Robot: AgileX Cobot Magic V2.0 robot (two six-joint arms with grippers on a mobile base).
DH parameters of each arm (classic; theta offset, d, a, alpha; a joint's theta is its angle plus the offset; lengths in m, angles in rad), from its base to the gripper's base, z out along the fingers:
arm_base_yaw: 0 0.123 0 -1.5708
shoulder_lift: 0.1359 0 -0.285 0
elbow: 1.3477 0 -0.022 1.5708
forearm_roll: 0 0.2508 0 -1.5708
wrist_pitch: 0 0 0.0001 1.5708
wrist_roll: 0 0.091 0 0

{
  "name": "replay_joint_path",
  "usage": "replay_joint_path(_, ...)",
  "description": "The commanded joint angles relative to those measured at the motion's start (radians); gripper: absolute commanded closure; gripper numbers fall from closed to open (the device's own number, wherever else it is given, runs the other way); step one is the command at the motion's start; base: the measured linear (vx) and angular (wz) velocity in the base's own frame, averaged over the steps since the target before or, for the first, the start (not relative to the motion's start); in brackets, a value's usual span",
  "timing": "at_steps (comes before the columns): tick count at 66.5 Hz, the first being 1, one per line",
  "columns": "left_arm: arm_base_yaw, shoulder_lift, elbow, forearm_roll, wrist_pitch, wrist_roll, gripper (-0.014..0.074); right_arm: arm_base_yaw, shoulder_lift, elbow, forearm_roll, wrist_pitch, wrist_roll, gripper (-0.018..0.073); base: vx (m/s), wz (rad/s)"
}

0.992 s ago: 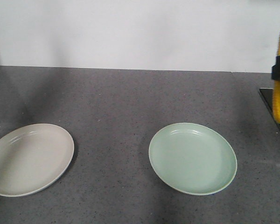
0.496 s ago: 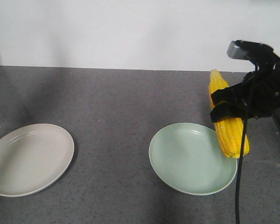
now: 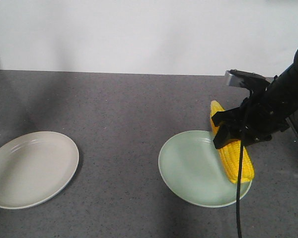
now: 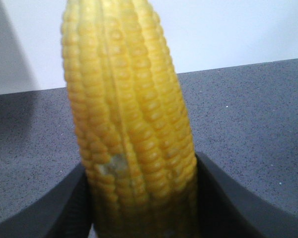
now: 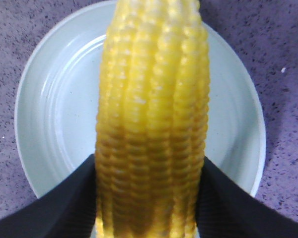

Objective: Distribute corn equally
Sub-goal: 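Lower the right gripper's corn cob onto the pale green plate, then open the right gripper to release the corn on the plate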

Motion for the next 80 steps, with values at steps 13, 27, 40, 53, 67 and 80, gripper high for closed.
replay_joint_path(13,-0.001,-0.027,-0.020,-0.008,-0.082,-0.010,0.0577,0.012,0.003,-0.027,0.039,0.014,-0.029,0.0348,0.00,0.00)
replay_joint_path(27,-0.001,-0.027,-0.020,-0.009,-0.082,-0.010,0.0577,0.075,0.019,-0.027,-0.004,0.007,-0.031,0.0341,0.00,0.00)
replay_joint_path(40,-0.001,-0.027,-0.020,-0.009,-0.082,-0.010,0.0577,0.092,0.029,-0.027,-0.009,-0.004,-0.030,0.0332,0.00,0.00)
replay_joint_path(53,-0.001,-0.027,-0.020,-0.009,-0.082,-0.010,0.0577,0.092,0.029,-0.027,-0.011,-0.018,-0.022,0.0288,0.00,0.00)
replay_joint_path(67,-0.001,-0.027,-0.020,-0.009,-0.082,-0.010,0.0577,0.092,0.029,-0.027,-0.011,-0.032,-0.024,0.0186,0.00,0.00)
replay_joint_path(80,-0.001,-0.027,-0.020,-0.009,-0.082,-0.010,0.0577,0.092,0.029,-0.027,-0.012,-0.034,-0.029,0.0074,0.00,0.00)
